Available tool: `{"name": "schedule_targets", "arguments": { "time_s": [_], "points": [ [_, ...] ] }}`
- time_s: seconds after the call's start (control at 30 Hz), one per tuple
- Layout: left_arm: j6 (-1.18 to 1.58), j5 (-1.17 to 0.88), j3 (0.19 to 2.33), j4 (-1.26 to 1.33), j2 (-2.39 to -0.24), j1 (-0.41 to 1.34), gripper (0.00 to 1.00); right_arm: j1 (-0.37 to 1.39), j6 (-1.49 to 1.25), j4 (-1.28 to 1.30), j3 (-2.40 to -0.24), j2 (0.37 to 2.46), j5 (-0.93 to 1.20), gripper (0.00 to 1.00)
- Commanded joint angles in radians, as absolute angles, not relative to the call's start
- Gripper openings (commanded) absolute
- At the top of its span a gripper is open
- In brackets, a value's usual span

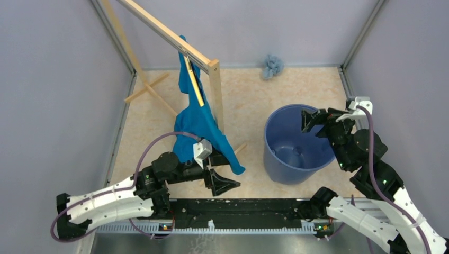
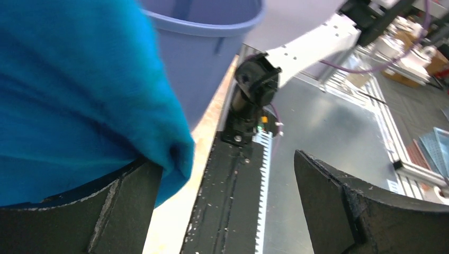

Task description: Put the trash bags into the trash bin

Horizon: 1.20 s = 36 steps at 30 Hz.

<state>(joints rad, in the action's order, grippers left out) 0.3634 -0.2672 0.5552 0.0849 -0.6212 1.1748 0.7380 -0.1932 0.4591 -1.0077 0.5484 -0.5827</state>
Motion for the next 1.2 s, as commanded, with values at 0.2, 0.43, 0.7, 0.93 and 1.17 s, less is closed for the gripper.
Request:
{"name": "schedule_targets", "arguments": {
  "time_s": [0.2, 0.43, 0.7, 0.93, 1.17],
  "points": [
    [0.540, 0.387, 0.695, -0.375, -0.394, 1.186, 0.99, 0.747, -0.203, 0.451, -1.019, 0.526, -0.593, 0.99],
    [0.578, 0.396, 0.872, -0.494, -0.296, 1.186, 0.99, 0.746, -0.209, 0.448, -1.019, 0.531, -0.576, 0.99],
    [0.446, 0.357, 1.165, -0.619, -0.395, 1.187, 0.99, 0.747, -0.232, 0.461, -1.037, 0.532, -0.543, 0.99],
    [0.231, 0.282, 1.456, -0.592, -0.561, 1.186, 0.99, 0.746, -0.245, 0.474, -1.035, 0.529, -0.517, 0.99],
    [0.070, 0.207, 1.742, -0.617, -0.791, 1.186, 0.99, 0.746, -0.239, 0.503, -1.053, 0.538, -0.454, 0.99]
  ]
}}
